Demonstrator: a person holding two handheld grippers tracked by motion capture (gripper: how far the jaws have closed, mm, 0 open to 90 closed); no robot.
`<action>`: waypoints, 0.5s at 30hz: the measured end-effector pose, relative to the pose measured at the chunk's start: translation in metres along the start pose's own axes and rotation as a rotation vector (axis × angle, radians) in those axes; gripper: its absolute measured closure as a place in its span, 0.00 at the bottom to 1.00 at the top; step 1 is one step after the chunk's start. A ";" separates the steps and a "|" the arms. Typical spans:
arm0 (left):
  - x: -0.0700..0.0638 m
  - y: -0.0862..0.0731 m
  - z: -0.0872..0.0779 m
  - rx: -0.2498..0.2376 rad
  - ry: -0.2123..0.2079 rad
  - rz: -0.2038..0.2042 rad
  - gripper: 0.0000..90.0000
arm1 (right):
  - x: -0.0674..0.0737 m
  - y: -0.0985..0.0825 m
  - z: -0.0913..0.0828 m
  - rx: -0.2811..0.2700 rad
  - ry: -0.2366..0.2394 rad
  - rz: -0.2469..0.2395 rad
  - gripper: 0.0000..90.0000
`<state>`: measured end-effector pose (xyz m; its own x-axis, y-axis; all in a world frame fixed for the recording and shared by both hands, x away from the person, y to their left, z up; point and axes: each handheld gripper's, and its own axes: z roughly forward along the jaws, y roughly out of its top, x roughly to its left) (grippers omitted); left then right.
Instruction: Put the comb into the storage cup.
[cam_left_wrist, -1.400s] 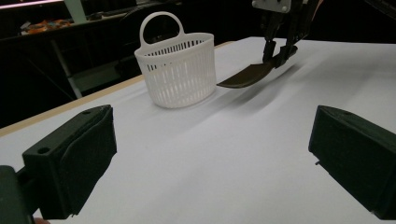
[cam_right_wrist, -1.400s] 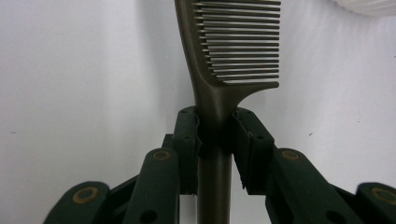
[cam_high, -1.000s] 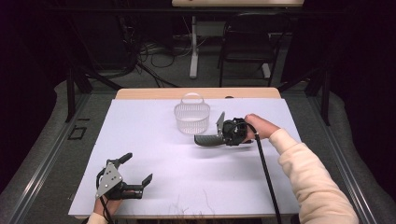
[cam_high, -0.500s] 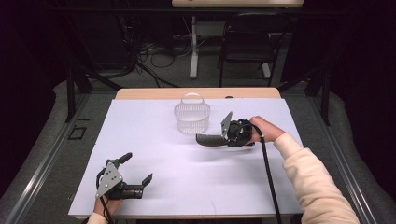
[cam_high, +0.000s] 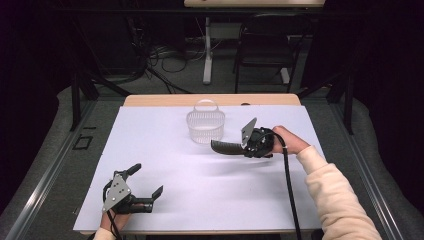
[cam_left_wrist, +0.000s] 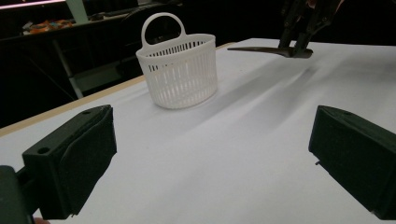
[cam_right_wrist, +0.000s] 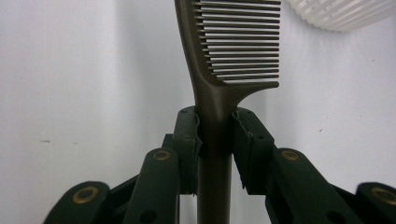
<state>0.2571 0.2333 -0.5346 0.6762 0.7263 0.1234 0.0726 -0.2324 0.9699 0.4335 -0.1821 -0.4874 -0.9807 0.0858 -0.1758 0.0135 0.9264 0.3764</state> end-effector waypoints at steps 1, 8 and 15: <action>0.000 0.000 0.000 0.000 0.000 0.000 0.01 | 0.000 -0.001 -0.001 -0.006 -0.002 0.006 0.80; 0.000 0.000 0.000 0.000 0.003 -0.001 0.01 | 0.001 -0.005 -0.004 -0.043 -0.014 0.020 0.80; 0.000 0.000 0.000 0.000 -0.001 -0.001 0.01 | 0.001 -0.010 -0.006 -0.083 -0.028 0.052 0.80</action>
<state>0.2568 0.2332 -0.5346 0.6770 0.7258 0.1221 0.0731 -0.2314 0.9701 0.4315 -0.1933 -0.4854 -0.9733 0.1442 -0.1788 0.0470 0.8871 0.4593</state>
